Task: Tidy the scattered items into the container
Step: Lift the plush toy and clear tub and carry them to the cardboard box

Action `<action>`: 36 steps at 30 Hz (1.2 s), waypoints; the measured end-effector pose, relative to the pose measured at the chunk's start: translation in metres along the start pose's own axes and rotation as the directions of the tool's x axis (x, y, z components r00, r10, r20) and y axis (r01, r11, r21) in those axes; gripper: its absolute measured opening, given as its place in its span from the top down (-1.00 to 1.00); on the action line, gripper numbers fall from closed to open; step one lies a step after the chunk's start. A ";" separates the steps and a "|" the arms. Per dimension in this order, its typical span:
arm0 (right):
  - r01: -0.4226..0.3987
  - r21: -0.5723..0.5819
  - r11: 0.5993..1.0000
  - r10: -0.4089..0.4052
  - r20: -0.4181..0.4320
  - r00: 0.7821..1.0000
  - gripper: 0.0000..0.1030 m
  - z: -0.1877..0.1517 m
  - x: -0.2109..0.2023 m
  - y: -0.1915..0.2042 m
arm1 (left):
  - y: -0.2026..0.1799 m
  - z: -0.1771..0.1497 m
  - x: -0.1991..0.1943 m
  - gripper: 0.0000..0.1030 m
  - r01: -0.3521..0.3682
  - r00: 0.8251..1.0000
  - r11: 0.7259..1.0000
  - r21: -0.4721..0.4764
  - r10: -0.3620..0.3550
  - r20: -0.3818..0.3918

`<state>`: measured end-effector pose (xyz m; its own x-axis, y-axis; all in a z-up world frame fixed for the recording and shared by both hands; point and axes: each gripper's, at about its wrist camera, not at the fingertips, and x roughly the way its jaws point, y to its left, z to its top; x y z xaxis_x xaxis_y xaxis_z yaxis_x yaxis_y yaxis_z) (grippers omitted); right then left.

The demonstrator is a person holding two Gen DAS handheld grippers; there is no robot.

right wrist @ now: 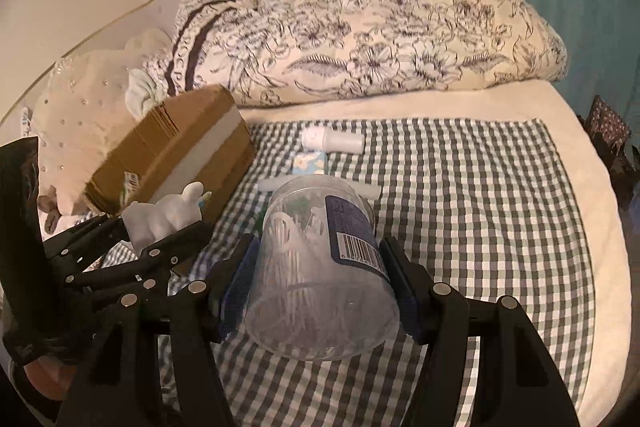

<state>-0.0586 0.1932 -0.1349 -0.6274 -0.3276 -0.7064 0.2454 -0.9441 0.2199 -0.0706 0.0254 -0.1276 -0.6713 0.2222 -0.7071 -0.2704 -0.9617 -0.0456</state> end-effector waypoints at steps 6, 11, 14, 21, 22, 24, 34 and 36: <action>-0.012 -0.016 1.000 0.012 0.060 0.998 -0.21 0.005 -0.031 0.018 | 0.004 0.007 -0.036 0.00 -0.013 0.999 1.000 -0.007 0.014 0.053; -0.018 -0.038 0.999 0.022 0.102 0.995 -0.21 0.009 -0.053 0.036 | 0.013 0.010 -0.066 0.00 -0.036 0.995 0.999 -0.017 0.037 0.095; -0.022 -0.048 0.999 0.028 0.129 0.991 -0.21 0.012 -0.067 0.048 | 0.019 0.012 -0.081 0.00 -0.041 0.993 0.999 -0.029 0.044 0.113; -0.030 -0.070 0.997 0.041 0.173 0.984 -0.21 0.018 -0.089 0.070 | 0.036 0.014 -0.118 0.00 -0.067 0.984 0.997 -0.046 0.073 0.162; -0.030 -0.075 0.997 0.043 0.182 0.982 -0.21 0.019 -0.092 0.074 | 0.038 0.014 -0.123 0.00 -0.071 0.982 0.996 -0.047 0.078 0.170; -0.033 -0.085 0.996 0.049 0.191 0.980 -0.21 0.020 -0.099 0.082 | 0.042 0.014 -0.133 0.00 -0.081 0.979 0.996 -0.049 0.089 0.183; -0.054 -0.139 0.989 0.088 0.247 0.965 -0.21 0.028 -0.126 0.121 | 0.064 0.015 -0.178 0.00 -0.122 0.962 0.990 -0.066 0.135 0.239; -0.057 -0.144 0.988 0.093 0.257 0.962 -0.21 0.028 -0.131 0.126 | 0.067 0.017 -0.186 0.00 -0.129 0.958 0.989 -0.068 0.142 0.248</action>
<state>0.0335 0.1163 0.0043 -0.7706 -0.4118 -0.4864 0.3847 -0.9090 0.1602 0.0239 -0.0778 0.0128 -0.8530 0.1159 -0.5089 -0.1339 -0.9910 -0.0014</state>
